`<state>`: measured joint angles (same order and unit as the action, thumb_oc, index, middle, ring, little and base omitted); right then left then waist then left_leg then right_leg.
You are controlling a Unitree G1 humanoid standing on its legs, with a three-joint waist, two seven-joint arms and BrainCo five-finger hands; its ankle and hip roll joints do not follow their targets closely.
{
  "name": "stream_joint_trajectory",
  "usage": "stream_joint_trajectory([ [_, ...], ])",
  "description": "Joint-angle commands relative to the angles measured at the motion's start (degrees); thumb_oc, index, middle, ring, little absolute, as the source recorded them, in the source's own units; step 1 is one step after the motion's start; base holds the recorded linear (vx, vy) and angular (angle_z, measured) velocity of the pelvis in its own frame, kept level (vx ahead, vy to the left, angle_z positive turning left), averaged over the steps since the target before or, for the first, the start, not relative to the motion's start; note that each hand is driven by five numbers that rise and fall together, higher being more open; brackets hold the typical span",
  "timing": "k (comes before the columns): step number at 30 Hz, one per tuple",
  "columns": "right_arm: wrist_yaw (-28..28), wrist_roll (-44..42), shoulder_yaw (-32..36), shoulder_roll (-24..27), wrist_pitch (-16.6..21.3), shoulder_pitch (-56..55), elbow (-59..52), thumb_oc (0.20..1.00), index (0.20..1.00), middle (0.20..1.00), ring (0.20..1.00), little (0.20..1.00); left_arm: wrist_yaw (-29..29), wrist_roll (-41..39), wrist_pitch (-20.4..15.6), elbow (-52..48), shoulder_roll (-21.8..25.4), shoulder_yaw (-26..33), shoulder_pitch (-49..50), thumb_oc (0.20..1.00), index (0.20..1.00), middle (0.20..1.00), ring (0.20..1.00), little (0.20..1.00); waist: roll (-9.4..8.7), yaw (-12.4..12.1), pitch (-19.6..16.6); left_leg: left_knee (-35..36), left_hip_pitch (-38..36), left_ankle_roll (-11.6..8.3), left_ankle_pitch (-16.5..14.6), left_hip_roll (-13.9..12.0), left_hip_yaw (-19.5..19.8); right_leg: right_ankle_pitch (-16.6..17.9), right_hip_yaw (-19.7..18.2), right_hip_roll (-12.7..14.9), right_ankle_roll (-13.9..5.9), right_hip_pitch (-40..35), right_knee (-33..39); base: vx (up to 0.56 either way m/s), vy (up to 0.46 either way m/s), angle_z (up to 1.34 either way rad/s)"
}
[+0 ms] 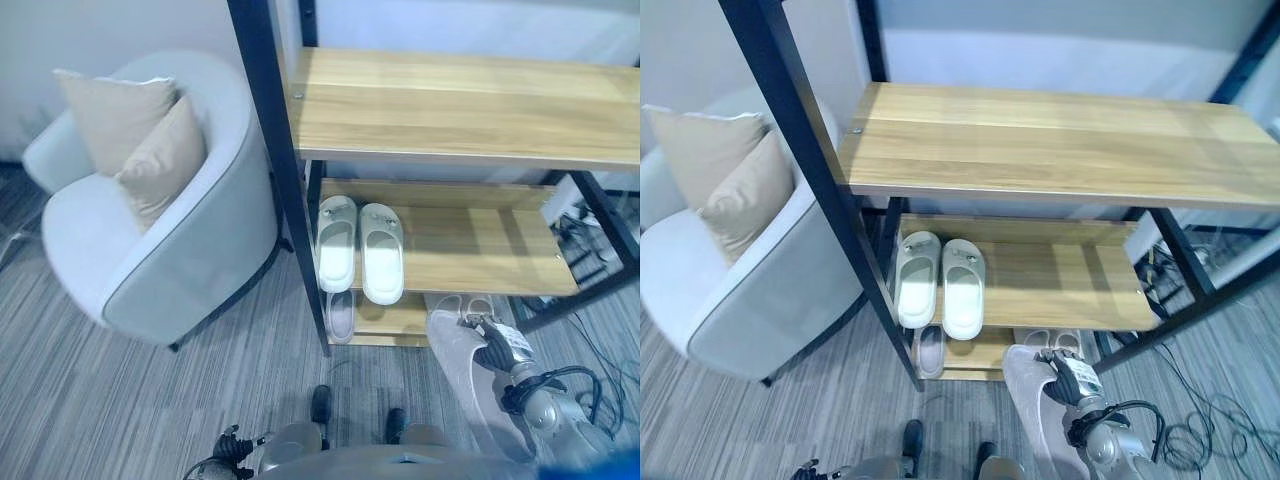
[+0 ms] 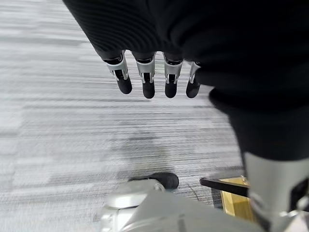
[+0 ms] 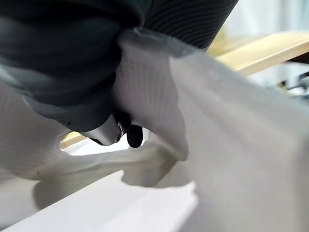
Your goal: Arrange the slippers neatly on the shoe rack.
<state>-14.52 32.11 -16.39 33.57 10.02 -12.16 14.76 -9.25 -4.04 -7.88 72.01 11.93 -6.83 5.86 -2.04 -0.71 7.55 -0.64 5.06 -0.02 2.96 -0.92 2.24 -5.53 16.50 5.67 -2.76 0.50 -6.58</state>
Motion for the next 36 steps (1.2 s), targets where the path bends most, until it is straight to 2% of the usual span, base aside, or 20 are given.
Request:
stream_joint_trajectory([
  [1, -1.29, -3.37, 0.83, 0.60, 2.80, 2.99, -3.99, 0.200, 0.200, 0.200, 0.200, 0.200, -0.09, -2.43, -1.30, -1.36, -0.48, -1.45, -3.97, 1.000, 1.000, 1.000, 1.000, 1.000, -3.43, 0.58, 1.64, -7.23, 0.51, -2.41, -8.40, -1.08, 0.56, -0.74, 3.32, 3.55, -3.14, 0.09, -0.43, -0.35, -0.153, 1.01],
  [2, -1.30, -4.74, 0.71, -0.15, 2.95, 3.31, -3.60, 0.200, 0.200, 0.200, 0.200, 0.200, -0.26, -2.51, -1.36, -1.93, -0.98, -2.33, -4.44, 1.000, 1.000, 1.000, 1.000, 1.000, -3.57, 1.62, 1.97, -8.70, 2.38, -2.20, -8.02, -3.08, -4.79, -1.27, 5.98, 3.92, -2.78, 1.21, -1.54, -0.09, -0.050, 1.36],
  [4, -0.78, -4.79, -0.04, -0.54, 3.10, 3.75, -4.16, 0.200, 0.200, 0.200, 0.200, 0.200, -0.16, -2.02, -1.32, -2.00, -1.10, -3.06, -4.94, 1.000, 1.000, 1.000, 1.000, 1.000, -3.59, 1.99, 3.17, -14.02, 5.54, -1.21, -9.38, -4.47, -8.46, -2.59, 6.61, 4.64, -2.19, 4.14, -7.15, -0.15, -0.014, 0.97],
  [5, -0.54, -4.70, -0.45, -0.48, 3.28, 3.62, -4.38, 0.200, 0.200, 0.200, 0.200, 0.200, -0.15, -2.02, -1.33, -2.11, -0.77, -3.23, -5.13, 1.000, 1.000, 1.000, 1.000, 1.000, -3.59, 2.12, 3.30, -16.07, 6.71, -0.82, -10.29, -4.31, -8.55, -3.05, 6.30, 5.09, -2.11, 5.30, -9.22, -0.14, 0.045, 0.28],
  [6, -0.47, -4.52, -0.75, -0.46, 3.34, 3.63, -4.34, 0.200, 0.200, 0.200, 0.200, 0.200, -0.18, -2.11, -1.49, -2.32, -0.50, -3.21, -5.36, 1.000, 1.000, 1.000, 1.000, 1.000, -3.49, 2.29, 3.44, -17.37, 7.57, -0.65, -10.97, -4.26, -8.44, -3.73, 5.92, 5.41, -1.96, 6.32, -11.07, 0.00, 0.053, 0.18],
  [7, -0.30, -4.87, -2.07, -0.30, 3.46, 4.61, -3.85, 0.200, 0.200, 0.200, 0.200, 0.200, -0.85, -3.57, -2.09, -3.93, 0.55, -3.29, -6.20, 1.000, 1.000, 1.000, 1.000, 1.000, -3.31, 2.34, 4.35, -21.03, 9.27, -0.79, -13.56, -4.51, -7.41, -5.98, 4.15, 5.94, -2.28, 8.49, -15.72, -0.08, 0.094, 0.02],
  [9, -0.42, -4.19, -4.00, -0.18, 3.31, 6.39, -2.66, 0.200, 0.200, 0.200, 0.200, 0.200, -1.33, -5.05, -2.98, -5.78, 1.39, -3.49, -6.86, 1.000, 1.000, 1.000, 1.000, 1.000, -3.13, 2.31, 4.92, -25.23, 13.04, 0.08, -14.22, -4.39, -7.10, -6.37, 3.26, 6.93, -1.45, 12.66, -20.75, -0.04, 0.082, -0.14],
  [10, -0.53, -3.79, -4.48, -0.07, 3.21, 6.67, -2.17, 0.200, 0.200, 0.200, 0.200, 0.200, -1.64, -5.37, -3.17, -5.99, 1.54, -3.58, -6.74, 1.000, 1.000, 1.000, 1.000, 1.000, -3.01, 2.20, 4.98, -26.87, 13.39, -0.21, -16.37, -4.45, -6.38, -8.15, 2.28, 6.89, -1.96, 13.32, -22.89, 0.01, 0.031, -0.17],
  [11, -0.60, -3.77, -4.45, -0.11, 3.22, 6.76, -2.11, 0.200, 0.200, 0.200, 0.200, 0.200, -1.65, -5.37, -3.18, -6.04, 1.56, -3.59, -6.81, 1.000, 1.000, 1.000, 1.000, 1.000, -3.05, 2.20, 5.02, -26.81, 14.16, 0.17, -15.09, -4.45, -6.88, -7.15, 2.91, 7.13, -1.41, 13.91, -22.66, 0.07, 0.016, -0.12],
  [12, -0.69, -4.35, -4.85, -0.25, 2.77, 7.53, -1.75, 0.200, 0.200, 0.200, 0.200, 0.200, -2.38, -5.31, -3.42, -6.42, 1.63, -4.20, -6.57, 1.000, 1.000, 1.000, 1.000, 1.000, -3.13, 2.14, 5.55, -30.15, 15.74, -0.21, -17.42, -4.55, -6.09, -9.55, 1.47, 7.13, -1.49, 15.36, -25.77, -0.08, 0.023, -0.08],
  [13, -0.52, -4.73, -4.59, -0.36, 2.63, 7.23, -2.09, 0.200, 0.200, 0.200, 0.200, 0.200, -2.56, -5.26, -3.46, -6.51, 1.65, -4.39, -6.35, 1.000, 1.000, 1.000, 1.000, 1.000, -3.17, 2.11, 5.70, -31.17, 17.47, 0.21, -16.61, -4.56, -6.27, -9.03, 1.78, 7.45, -0.71, 17.03, -26.78, 0.06, 0.010, -0.07],
  [15, -1.39, -6.31, -3.62, -0.99, 2.48, 5.99, -2.71, 0.200, 0.200, 0.200, 0.200, 0.200, -3.57, -5.35, -3.66, -6.40, 1.38, -4.61, -5.68, 1.000, 1.000, 1.000, 1.000, 1.000, -3.13, 2.23, 6.62, -35.87, 20.65, -0.12, -19.67, -5.02, -5.31, -12.34, 0.30, 7.34, -0.53, 20.35, -31.36, 0.02, -0.006, -0.11],
  [17, -1.37, -6.33, -3.57, -0.98, 2.47, 5.91, -2.76, 0.200, 0.200, 0.200, 0.200, 0.200, -3.59, -5.35, -3.66, -6.40, 1.38, -4.65, -5.66, 1.000, 1.000, 1.000, 1.000, 1.000, -3.10, 2.20, 6.34, -36.21, 21.10, -0.11, -19.83, -5.05, -5.30, -12.49, 0.26, 7.36, -0.52, 20.77, -31.66, -0.02, -0.021, -0.09],
  [18, -1.51, -8.79, -3.20, -1.60, 2.40, 5.40, -2.46, 0.200, 0.200, 0.200, 0.200, 0.200, -3.79, -6.74, -4.33, -7.10, 1.44, -5.08, -5.23, 1.000, 1.000, 1.000, 1.000, 1.000, -2.86, 2.24, 7.20, -41.61, 26.55, 0.06, -21.46, -5.58, -4.23, -14.74, -0.20, 7.91, 0.16, 26.07, -36.68, -0.07, -0.045, -0.06],
  [20, -1.58, -9.88, -3.14, -1.72, 2.38, 5.77, -2.15, 0.200, 0.200, 0.200, 0.200, 0.200, -3.81, -7.45, -4.61, -7.89, 1.76, -5.27, -5.05, 1.000, 1.000, 1.000, 1.000, 1.000, -2.66, 2.21, 7.51, -43.76, 29.02, 0.13, -21.99, -5.72, -3.80, -15.52, -0.37, 8.13, 0.51, 28.51, -38.86, -0.10, -0.048, -0.15],
  [21, -1.93, -12.90, -2.27, -1.46, 2.54, 6.92, -3.09, 0.200, 0.200, 0.200, 0.200, 0.200, -3.78, -9.27, -5.36, -10.71, 2.50, -6.01, -4.63, 1.000, 1.000, 1.000, 1.000, 1.000, -1.98, 2.43, 7.75, -50.88, 37.30, 0.50, -23.91, -5.92, -2.89, -18.12, -1.30, 8.68, 1.91, 36.72, -45.37, -0.09, -0.037, -0.12],
  [23, -2.43, -13.21, -1.81, -0.89, 2.58, 7.81, -4.14, 0.200, 0.200, 0.200, 0.200, 0.200, -4.01, -9.98, -5.91, -11.91, 2.94, -6.35, -4.46, 1.000, 1.000, 1.000, 1.000, 1.000, -1.70, 2.45, 7.67, -54.36, 41.46, 0.51, -24.88, -5.88, -2.60, -19.27, -1.53, 9.12, 2.45, 40.57, -48.17, -0.09, -0.053, 0.11],
  [25, -4.18, -12.79, -0.56, 0.19, 2.25, 10.65, -6.52, 0.200, 0.200, 0.200, 0.200, 0.200, -4.60, -11.52, -6.45, -14.31, 3.17, -6.39, -4.24, 1.000, 1.000, 1.000, 1.000, 1.000, -0.78, 2.26, 6.92, -61.08, 50.39, 0.98, -26.77, -5.74, -1.74, -22.06, -3.13, 9.77, 3.75, 50.01, -55.61, -0.09, -0.045, 0.01],
  [31, -6.81, -15.01, 1.45, 1.52, 1.44, 19.46, -9.63, 0.200, 0.200, 0.200, 0.200, 0.200, -5.47, -15.53, -7.10, -19.69, 3.71, -6.97, -6.05, 1.000, 1.000, 1.000, 1.000, 1.000, 0.45, 1.94, 5.17, -73.02, 64.21, 2.39, -29.90, -5.14, 0.24, -26.03, -5.68, 10.72, 5.60, 64.84, -69.64, -0.02, -0.010, 0.00],
  [36, -10.03, -17.27, 2.56, 4.28, 0.93, 32.80, -14.19, 0.200, 0.200, 0.200, 0.200, 0.200, -7.53, -24.68, -9.07, -32.41, 6.71, -5.41, -9.28, 1.000, 1.000, 1.000, 1.000, 1.000, 2.64, 0.97, 5.03, -93.96, 80.05, 4.19, -35.19, -3.28, 1.42, -31.80, -9.57, 12.20, 7.90, 82.71, -91.97, 0.12, 0.053, -0.03],
])
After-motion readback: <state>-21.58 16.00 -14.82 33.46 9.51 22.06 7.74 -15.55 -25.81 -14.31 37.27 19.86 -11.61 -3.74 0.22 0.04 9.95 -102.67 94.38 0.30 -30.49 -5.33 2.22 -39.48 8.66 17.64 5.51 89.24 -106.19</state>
